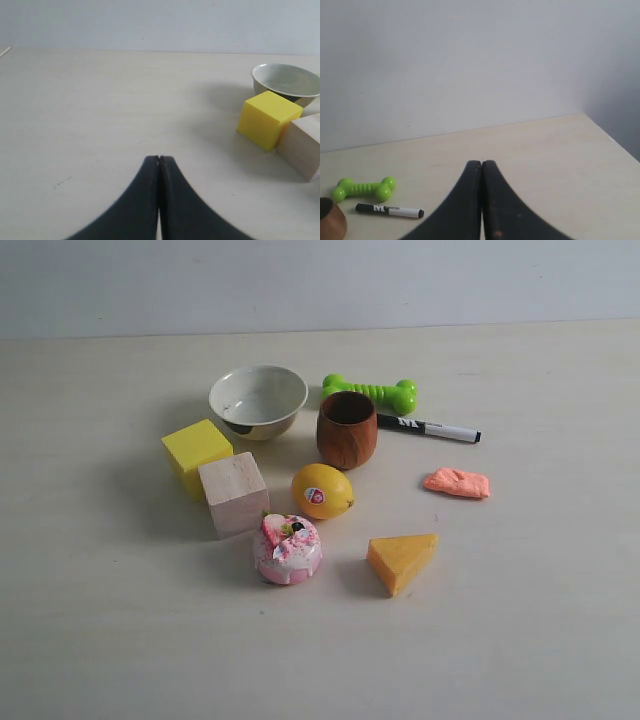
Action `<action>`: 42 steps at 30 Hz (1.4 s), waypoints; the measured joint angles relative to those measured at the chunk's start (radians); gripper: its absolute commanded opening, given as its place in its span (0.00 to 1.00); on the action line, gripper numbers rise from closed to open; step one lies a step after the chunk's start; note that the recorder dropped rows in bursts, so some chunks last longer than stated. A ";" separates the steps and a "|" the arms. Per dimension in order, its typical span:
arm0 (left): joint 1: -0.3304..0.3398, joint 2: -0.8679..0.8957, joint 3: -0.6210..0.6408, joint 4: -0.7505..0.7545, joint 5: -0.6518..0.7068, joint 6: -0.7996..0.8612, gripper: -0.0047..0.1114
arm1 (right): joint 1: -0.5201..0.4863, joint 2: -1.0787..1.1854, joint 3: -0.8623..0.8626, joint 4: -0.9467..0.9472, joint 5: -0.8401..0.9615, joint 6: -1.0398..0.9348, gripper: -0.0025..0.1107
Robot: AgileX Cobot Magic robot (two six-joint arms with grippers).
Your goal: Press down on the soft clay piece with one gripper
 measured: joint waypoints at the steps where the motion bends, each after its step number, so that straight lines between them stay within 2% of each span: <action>1: 0.000 0.000 0.000 0.000 0.000 0.000 0.04 | -0.001 0.000 0.019 0.001 -0.020 0.000 0.02; 12: 0.000 0.000 0.000 0.000 0.000 0.000 0.04 | -0.001 -0.009 0.193 0.004 -0.178 0.003 0.02; 23: 0.000 0.000 0.000 0.000 0.000 0.000 0.04 | -0.001 -0.214 0.453 0.004 -0.401 -0.001 0.02; 30: 0.000 0.000 0.000 0.000 0.000 0.000 0.04 | -0.001 -0.285 0.489 0.008 -0.361 -0.003 0.02; 37: 0.000 0.000 0.000 0.000 0.000 0.000 0.04 | -0.001 -0.299 0.489 0.010 -0.197 -0.018 0.02; 42: 0.000 0.000 0.000 0.000 0.000 0.000 0.04 | -0.001 -0.299 0.489 0.010 -0.147 -0.019 0.02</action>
